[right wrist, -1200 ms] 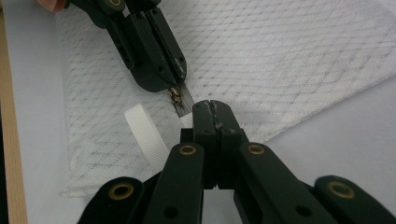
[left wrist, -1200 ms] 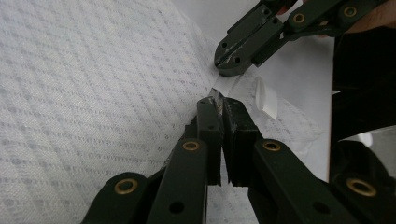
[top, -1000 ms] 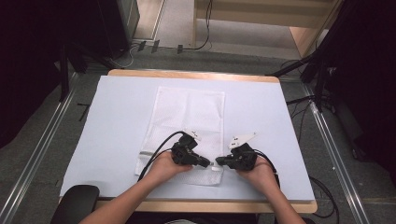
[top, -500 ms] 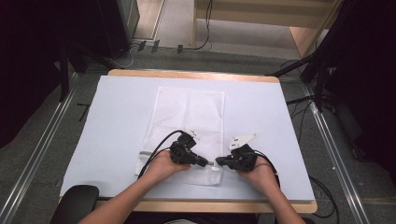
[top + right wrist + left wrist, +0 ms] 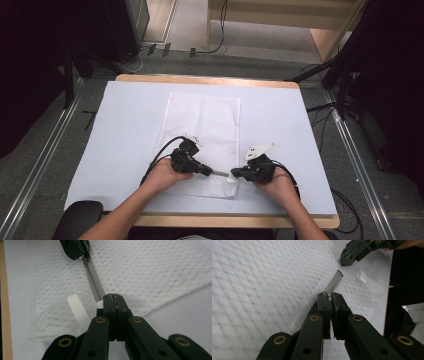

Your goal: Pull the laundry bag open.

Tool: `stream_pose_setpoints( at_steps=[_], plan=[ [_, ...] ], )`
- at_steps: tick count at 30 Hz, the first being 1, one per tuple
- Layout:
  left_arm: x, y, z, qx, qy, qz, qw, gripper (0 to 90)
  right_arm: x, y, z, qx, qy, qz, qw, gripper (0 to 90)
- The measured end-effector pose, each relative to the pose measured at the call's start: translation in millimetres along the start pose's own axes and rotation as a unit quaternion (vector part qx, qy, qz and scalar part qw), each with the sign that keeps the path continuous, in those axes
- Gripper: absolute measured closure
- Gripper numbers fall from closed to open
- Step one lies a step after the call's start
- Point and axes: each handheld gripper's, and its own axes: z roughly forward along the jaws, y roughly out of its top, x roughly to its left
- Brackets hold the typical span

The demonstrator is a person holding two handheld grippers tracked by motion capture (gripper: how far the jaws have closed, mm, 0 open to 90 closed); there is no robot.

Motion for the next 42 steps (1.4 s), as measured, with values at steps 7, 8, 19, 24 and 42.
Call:
stream_pose_setpoints(
  at_steps=[7, 8, 19, 24, 42],
  plan=[
    [9.2, -5.0, -19.8, 0.0, 0.001, -0.014, 0.9999, 88.0, -0.8, 1.9, 0.2, 0.007, 0.003, -0.004, 1.0, 90.0],
    [9.2, -6.1, -20.5, -0.001, 0.001, -0.017, 0.9999, 88.0, -0.9, 2.2, 0.2, 0.007, 0.004, -0.005, 1.0, 90.0],
    [13.5, -11.6, -36.3, 0.003, 0.004, -0.019, 0.9998, 88.0, -1.9, 4.1, 0.2, 0.015, 0.008, -0.005, 0.9998, 90.0],
    [17.8, -18.3, -46.3, 0.003, 0.007, -0.024, 0.9997, 88.0, -2.4, 4.2, 0.3, 0.016, 0.009, -0.004, 0.9998, 90.0],
    [40.8, -58.8, -96.8, -0.022, 0.039, -0.063, 0.997, 87.9, -3.8, 4.3, 0.8, 0.014, 0.014, -0.001, 0.9998, 90.0]
  ],
)
